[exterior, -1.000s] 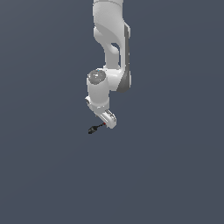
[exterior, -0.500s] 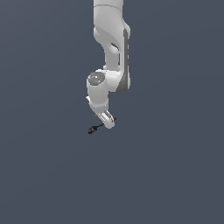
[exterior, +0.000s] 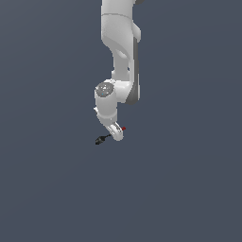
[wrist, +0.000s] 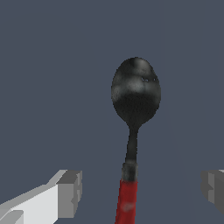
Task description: Pick up the object and move it to a goal position.
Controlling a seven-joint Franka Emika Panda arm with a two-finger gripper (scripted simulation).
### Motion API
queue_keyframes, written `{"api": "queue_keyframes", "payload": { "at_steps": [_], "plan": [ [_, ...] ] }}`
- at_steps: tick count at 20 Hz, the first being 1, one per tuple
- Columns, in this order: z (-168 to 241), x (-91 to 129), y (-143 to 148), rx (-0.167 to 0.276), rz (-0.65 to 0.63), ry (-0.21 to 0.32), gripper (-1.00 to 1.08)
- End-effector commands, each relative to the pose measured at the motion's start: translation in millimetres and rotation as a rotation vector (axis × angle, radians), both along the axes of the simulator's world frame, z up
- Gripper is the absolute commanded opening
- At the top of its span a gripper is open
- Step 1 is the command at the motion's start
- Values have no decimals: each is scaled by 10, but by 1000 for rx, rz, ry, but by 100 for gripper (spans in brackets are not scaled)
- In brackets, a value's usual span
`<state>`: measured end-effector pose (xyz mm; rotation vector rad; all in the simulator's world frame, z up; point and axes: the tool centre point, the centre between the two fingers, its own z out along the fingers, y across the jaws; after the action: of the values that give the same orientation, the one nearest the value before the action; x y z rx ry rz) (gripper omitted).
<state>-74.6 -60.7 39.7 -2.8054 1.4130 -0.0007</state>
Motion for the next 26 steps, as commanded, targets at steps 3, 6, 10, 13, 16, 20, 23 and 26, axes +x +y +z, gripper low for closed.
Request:
{"api": "queue_keyframes", "payload": {
  "at_steps": [3,6,10,13,16,20,23,26],
  "plan": [
    [-199,-8,0,0,-2,1,100],
    [-270,-5,0,0,-3,1,100],
    [-293,-3,1,0,-3,1,-100],
    [-293,-3,1,0,-3,1,-100],
    [-293,-3,1,0,-3,1,-100],
    [-284,6,8,0,-2,-2,-100],
    [-259,7,11,0,-2,-2,-100],
    [-187,12,22,0,-2,-2,-100]
  ]
}}
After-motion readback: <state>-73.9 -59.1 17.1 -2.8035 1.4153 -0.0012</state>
